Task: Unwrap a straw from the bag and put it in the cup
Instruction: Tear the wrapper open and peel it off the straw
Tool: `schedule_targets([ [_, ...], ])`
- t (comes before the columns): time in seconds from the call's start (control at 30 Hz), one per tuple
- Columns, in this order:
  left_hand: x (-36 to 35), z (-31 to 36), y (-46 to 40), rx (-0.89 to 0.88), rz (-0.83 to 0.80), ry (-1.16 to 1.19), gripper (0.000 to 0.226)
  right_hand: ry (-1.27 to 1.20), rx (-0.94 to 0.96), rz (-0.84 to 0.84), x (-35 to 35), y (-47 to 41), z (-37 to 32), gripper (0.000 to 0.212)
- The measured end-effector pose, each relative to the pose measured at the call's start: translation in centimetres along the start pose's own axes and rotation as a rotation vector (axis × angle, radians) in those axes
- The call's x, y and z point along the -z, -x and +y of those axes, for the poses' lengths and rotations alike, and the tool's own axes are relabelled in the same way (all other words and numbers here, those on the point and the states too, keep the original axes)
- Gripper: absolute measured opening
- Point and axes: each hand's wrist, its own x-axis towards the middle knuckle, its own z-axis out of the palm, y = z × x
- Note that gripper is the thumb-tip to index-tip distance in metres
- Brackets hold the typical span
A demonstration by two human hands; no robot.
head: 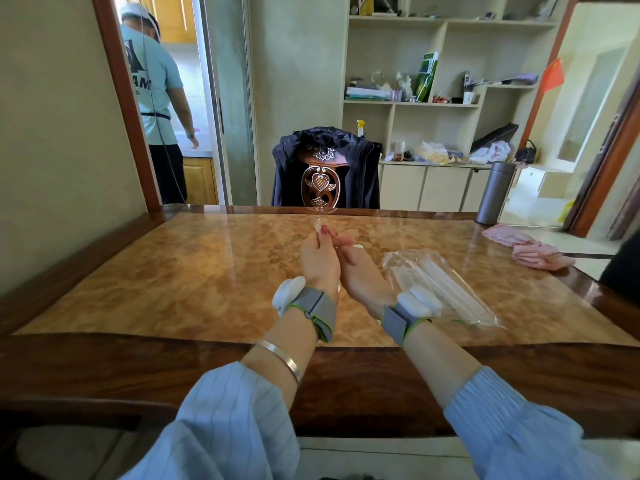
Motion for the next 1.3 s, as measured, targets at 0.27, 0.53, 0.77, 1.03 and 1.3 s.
schedule_targets([
  [0.27,0.7,0.0,-0.1,0.05,-0.06,0.037,0.038,0.014,0.02,0.006,-0.1,-0.1,0.1,0.036],
  [0.53,1.1,1.3,-0.6,0.087,-0.026,0.087,0.035,-0.042,-0.096,-0.123,0.8,0.4,-0.2,0.04],
  [0.77,1.2,0.2,0.0,0.047,0.001,0.097,0.037,-0.014,-0.003,-0.051,0.1,0.7,-0.7,0.035],
  [1.03,1.3,0.1,0.2,0.029,-0.039,0.048,0.039,-0.057,-0.03,-0.021,-0.1,0.7,-0.9,0.036],
  [1.3,1.2,2.5,-0.7,0.103,-0.046,0.179,0.029,0.004,-0.059,-0.028,0.8,0.4,-1.0,0.04],
])
